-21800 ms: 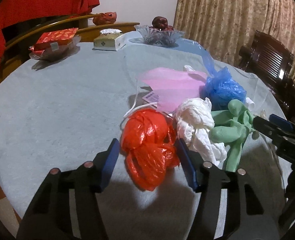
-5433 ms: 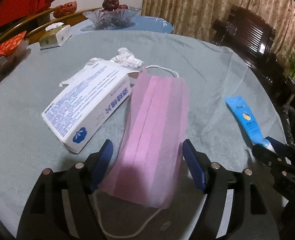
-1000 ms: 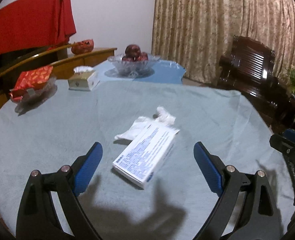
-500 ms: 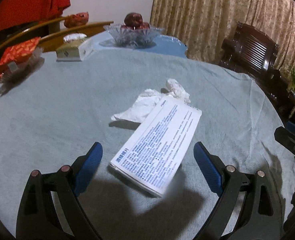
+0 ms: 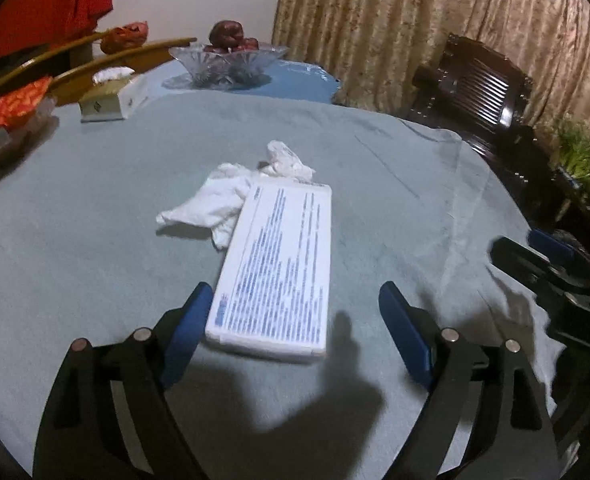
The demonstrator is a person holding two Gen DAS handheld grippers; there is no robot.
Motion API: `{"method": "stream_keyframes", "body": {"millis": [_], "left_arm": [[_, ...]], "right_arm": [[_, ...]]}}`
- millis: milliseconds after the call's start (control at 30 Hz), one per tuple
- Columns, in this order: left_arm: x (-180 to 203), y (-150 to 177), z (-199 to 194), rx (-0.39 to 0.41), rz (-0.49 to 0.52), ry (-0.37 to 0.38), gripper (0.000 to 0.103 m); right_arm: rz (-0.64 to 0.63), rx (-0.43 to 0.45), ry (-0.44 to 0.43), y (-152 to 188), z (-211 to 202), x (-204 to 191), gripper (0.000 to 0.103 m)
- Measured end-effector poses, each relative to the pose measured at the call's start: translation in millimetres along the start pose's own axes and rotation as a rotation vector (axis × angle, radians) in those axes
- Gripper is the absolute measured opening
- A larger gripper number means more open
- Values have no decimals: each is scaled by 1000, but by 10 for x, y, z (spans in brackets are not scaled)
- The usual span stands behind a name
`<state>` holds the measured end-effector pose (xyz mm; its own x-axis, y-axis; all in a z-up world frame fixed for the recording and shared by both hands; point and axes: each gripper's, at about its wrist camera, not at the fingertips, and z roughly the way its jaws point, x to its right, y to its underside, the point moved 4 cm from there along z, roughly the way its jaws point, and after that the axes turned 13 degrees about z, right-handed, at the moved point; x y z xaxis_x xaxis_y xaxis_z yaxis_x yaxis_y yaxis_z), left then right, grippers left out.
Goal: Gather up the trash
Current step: 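Grasp the white medicine box with the left tool and lift it, then grasp the crumpled white tissue with the right tool and lift it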
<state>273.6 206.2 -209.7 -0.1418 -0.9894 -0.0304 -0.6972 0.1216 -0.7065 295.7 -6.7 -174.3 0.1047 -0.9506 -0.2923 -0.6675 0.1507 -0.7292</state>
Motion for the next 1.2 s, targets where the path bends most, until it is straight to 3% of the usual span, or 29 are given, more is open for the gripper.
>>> {"method": "stream_keyframes", "body": {"millis": [200, 333, 367, 767, 1200], "left_arm": [[-12, -76, 168, -31, -21, -17, 80], [26, -34, 235, -60, -30, -2, 56], [40, -20, 244, -66, -36, 8, 54], [88, -68, -252, 44, -53, -28, 53], [-720, 48, -500, 55, -112, -226, 53]], "right_arm": [[2, 1, 7, -6, 7, 53, 97], [-2, -4, 14, 8, 26, 69, 97], [-2, -5, 15, 11, 30, 71, 97], [-10, 3, 6, -20, 9, 18, 97], [-72, 15, -108, -152, 254, -794, 97]]}}
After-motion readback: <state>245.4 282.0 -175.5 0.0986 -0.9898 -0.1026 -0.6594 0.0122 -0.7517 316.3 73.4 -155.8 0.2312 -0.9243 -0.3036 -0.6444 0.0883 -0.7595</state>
